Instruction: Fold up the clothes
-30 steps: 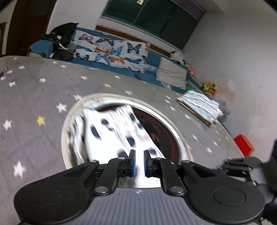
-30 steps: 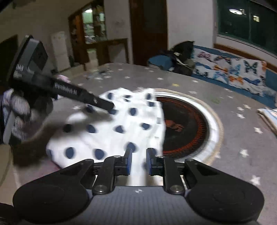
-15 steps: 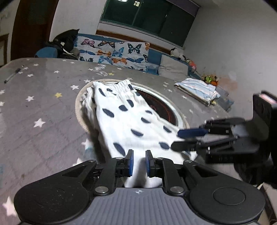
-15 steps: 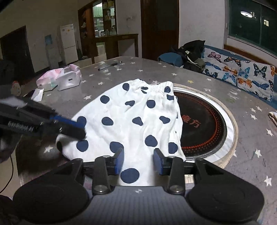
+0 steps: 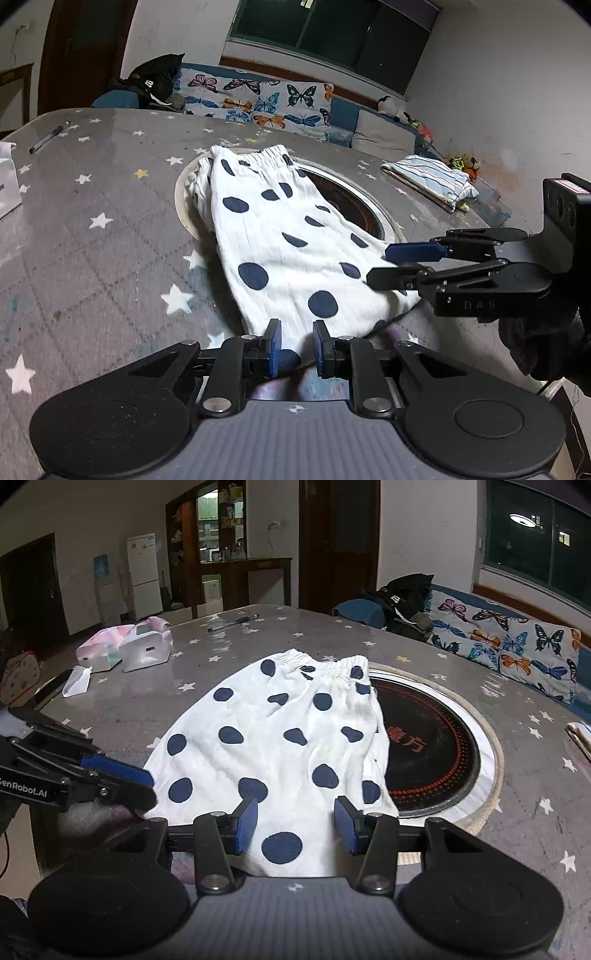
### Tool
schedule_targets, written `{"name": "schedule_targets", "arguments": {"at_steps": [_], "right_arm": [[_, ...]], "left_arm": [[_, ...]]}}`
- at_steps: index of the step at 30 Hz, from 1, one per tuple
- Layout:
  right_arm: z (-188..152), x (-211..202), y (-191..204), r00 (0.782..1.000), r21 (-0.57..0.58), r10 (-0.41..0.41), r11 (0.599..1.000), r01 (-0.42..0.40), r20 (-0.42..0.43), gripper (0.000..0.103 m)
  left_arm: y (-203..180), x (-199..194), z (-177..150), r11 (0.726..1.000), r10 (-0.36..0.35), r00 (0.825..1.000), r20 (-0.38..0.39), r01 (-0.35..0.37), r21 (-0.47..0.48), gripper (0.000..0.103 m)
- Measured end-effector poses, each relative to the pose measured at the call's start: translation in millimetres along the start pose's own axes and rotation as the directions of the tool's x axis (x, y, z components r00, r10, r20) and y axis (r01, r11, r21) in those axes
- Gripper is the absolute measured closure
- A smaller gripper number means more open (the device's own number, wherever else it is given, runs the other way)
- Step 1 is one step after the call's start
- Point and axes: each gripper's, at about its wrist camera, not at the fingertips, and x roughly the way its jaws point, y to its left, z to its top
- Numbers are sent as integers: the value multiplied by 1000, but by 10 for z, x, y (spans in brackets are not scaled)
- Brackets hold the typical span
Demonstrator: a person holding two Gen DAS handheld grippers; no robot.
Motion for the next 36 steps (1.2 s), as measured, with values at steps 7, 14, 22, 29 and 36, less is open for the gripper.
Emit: {"name": "schedule_targets", "arguments": {"at_steps": [7, 14, 22, 29, 36], "right_arm": [[-54, -83, -61, 999, 15, -34, 999, 34, 10, 57], [-115, -180, -137, 997, 32, -74, 997, 74, 19, 57], [-92, -296, -143, 995, 43, -76, 996, 73, 70, 57], [-52, -228, -31, 996, 28, -33, 999, 30, 89, 57], [-98, -127, 32, 998, 8, -16, 1000, 15, 57, 57]], "left_arm": [[-45, 8, -65, 1000, -20, 1000, -24, 20, -1, 92], [-193, 38, -89, 999, -40, 998, -50, 41, 28, 94], [-198, -159, 66, 996, 83, 994, 70, -85, 21, 80], [30, -43, 79, 988, 147, 989, 22, -145, -54, 72], [14, 43, 26, 994, 92, 995, -30, -94, -48, 94]]}}
